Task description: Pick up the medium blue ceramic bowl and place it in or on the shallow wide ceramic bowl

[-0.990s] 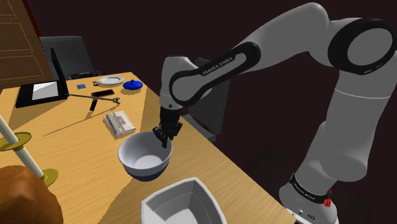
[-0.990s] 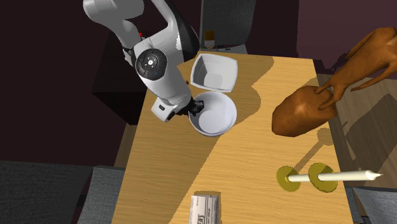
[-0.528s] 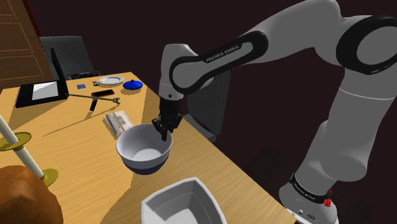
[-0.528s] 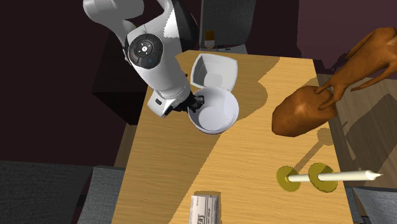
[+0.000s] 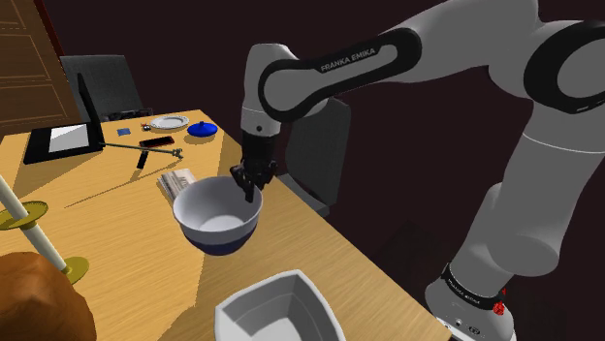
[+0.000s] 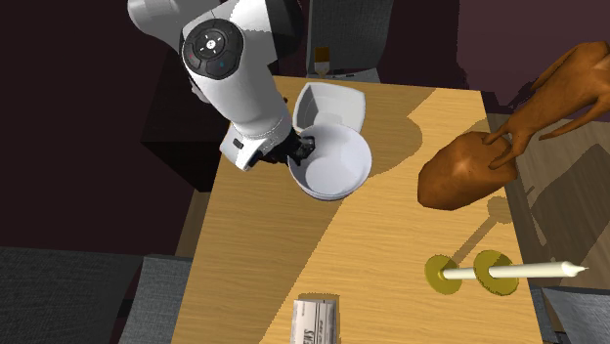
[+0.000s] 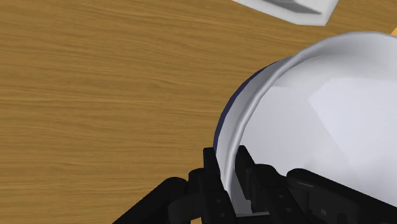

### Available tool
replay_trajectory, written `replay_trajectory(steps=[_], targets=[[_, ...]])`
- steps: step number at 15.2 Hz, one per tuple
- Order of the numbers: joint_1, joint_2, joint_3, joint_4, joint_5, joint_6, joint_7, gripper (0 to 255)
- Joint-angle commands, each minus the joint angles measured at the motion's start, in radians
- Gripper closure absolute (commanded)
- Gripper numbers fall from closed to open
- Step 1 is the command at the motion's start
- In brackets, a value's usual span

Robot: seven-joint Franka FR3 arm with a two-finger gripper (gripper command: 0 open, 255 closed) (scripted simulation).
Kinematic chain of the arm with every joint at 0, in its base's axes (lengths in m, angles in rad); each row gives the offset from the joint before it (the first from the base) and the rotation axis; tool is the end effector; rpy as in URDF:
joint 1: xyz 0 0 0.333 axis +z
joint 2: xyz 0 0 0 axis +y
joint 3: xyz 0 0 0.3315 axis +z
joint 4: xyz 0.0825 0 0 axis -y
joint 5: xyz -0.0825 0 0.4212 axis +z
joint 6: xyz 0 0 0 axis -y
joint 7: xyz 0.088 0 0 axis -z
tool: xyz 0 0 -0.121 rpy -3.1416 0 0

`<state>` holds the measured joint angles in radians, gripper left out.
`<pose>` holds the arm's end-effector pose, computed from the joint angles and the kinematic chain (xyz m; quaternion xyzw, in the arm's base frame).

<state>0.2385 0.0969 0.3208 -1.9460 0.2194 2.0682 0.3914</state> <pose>0.5184 0.3368 0.4230 -0.9931 -0.0317 0.0386 0.1062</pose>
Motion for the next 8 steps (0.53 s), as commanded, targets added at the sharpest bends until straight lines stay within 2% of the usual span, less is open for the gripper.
replay_trajectory(steps=[1, 7, 8], targets=[[-0.001, -0.007, -0.001, 0.021, 0.000, -0.027, 0.004, 255], [-0.004, -0.025, -0.002, 0.073, -0.001, -0.095, 0.015, 255], [0.001, -0.059, 0.003, 0.037, 0.010, -0.091, 0.020, 255]])
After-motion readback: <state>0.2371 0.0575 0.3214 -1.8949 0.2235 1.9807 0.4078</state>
